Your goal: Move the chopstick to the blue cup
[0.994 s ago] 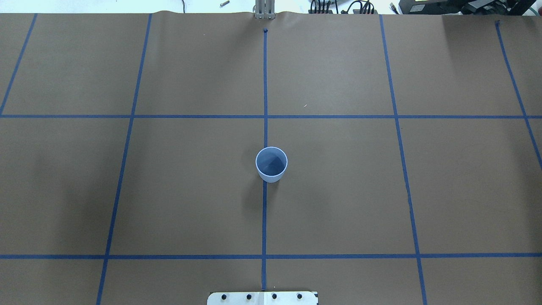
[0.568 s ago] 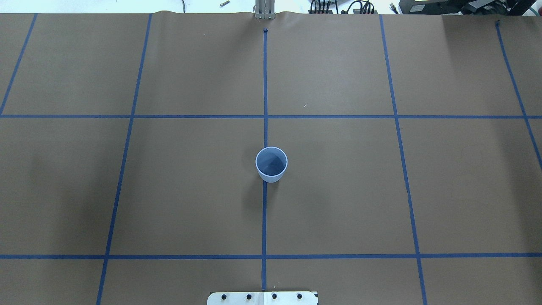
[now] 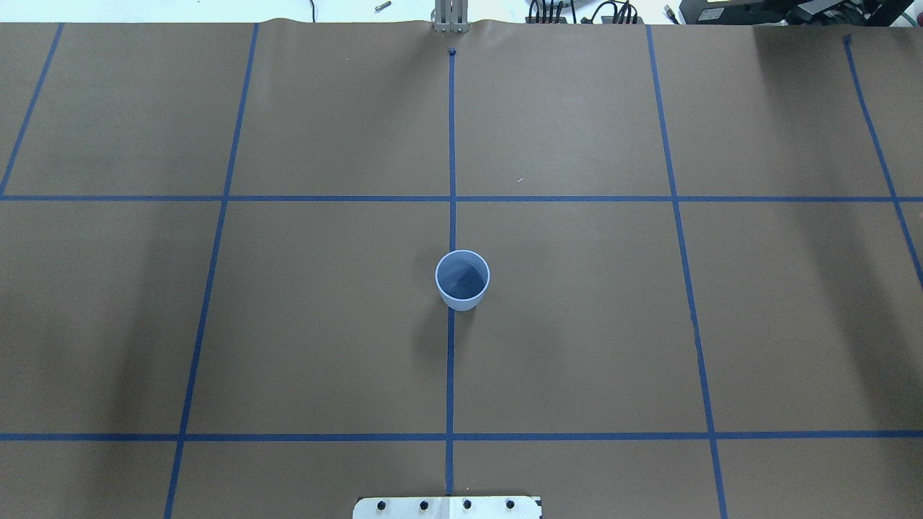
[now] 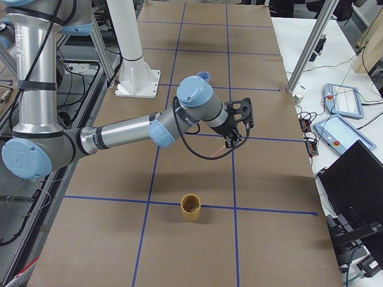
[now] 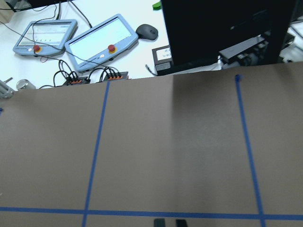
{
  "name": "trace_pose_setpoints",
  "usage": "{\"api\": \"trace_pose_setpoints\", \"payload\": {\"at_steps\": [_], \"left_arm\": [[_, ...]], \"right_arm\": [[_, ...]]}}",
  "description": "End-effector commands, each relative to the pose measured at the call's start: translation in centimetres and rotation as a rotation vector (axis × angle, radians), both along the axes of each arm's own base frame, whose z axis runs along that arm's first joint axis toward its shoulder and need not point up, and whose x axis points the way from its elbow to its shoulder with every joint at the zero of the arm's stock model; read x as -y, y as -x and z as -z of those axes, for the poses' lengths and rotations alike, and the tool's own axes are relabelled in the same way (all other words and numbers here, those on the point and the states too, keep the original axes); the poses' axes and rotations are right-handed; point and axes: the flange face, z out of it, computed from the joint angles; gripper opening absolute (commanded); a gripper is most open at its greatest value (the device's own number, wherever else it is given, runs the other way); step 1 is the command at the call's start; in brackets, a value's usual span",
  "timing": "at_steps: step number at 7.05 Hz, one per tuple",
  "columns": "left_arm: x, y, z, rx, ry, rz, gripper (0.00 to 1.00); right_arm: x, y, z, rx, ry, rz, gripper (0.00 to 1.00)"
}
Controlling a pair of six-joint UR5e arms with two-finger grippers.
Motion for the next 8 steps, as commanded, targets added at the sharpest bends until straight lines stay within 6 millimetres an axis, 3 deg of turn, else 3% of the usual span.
{"api": "trace_pose_setpoints", "payload": {"at_steps": [1, 3, 4, 5, 7, 8], "left_arm": [[-1.0, 1.4, 1.5, 0.000, 0.103, 0.043, 0.99], [-1.0, 1.5, 1.7, 0.000, 0.101, 0.047, 0.99], [-1.0, 1.5, 1.7, 0.000, 0.101, 0.047, 0.99], [-1.1, 1.5, 1.5, -0.001, 0.104, 0.047, 0.99], [-1.0, 1.5, 1.6, -0.001, 0.101, 0.047, 0.99], [-1.0, 1.4, 1.5, -0.003, 0.104, 0.045, 0.99]], "right_arm": [[2.2, 11.5, 8.2, 0.080, 0.171, 0.047, 0.00], [3.7, 24.8, 20.5, 0.015, 0.407, -0.046, 0.00], [3.2, 29.6, 25.8, 0.008, 0.499, -0.112, 0.00], [2.1, 32.8, 28.8, 0.041, 0.564, -0.147, 0.00], [1.4, 41.4, 33.6, 0.049, 0.691, -0.320, 0.00], [1.5, 43.9, 36.8, 0.044, 0.748, -0.354, 0.00]]}}
